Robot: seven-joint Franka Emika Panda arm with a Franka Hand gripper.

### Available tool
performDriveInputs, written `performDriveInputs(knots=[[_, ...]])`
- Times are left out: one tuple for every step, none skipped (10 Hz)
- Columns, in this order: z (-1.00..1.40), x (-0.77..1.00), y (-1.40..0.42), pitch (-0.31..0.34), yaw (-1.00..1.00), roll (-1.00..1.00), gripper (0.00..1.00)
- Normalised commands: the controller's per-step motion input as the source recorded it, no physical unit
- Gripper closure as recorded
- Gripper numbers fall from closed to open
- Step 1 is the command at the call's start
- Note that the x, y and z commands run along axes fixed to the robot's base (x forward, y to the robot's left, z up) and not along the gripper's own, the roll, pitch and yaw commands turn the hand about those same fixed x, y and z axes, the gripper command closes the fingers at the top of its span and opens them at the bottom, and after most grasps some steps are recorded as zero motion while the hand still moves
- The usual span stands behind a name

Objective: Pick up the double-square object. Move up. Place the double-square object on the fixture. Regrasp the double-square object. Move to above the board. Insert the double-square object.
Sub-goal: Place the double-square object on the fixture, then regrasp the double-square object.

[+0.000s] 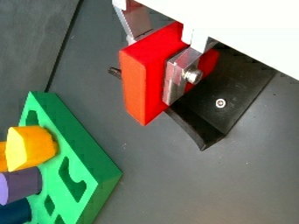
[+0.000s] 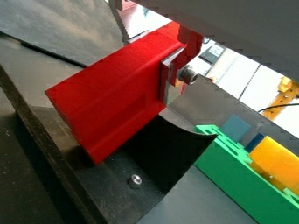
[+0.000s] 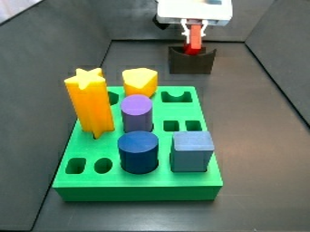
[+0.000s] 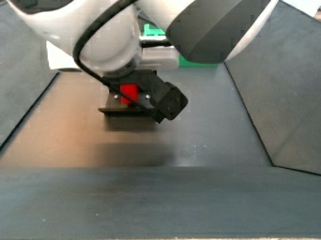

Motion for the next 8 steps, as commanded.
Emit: performDriveInputs(knots=[[-0.62,0.08,0.06,-0.001,-0.14,-0.07,1.00],[-0.62,0.07,0.05,-0.003,-0.12,-0.07,1.00],[-0.62,0.07,0.05,-0.002,-0.11,-0.07,1.00],[-0.62,0.07,0.05,-0.002,-0.10,-0.07,1.00],[-0.62,0.07,0.05,-0.001,-0.09,-0.07,1.00],[-0.17,0.00,-0.50,0.000,0.00,0.00,1.00],[0.00,0.00,0.00,0.000,0.00,0.00,0.00],[1.00,0.00,0.00,0.015,-0.03,0.07,0.00]])
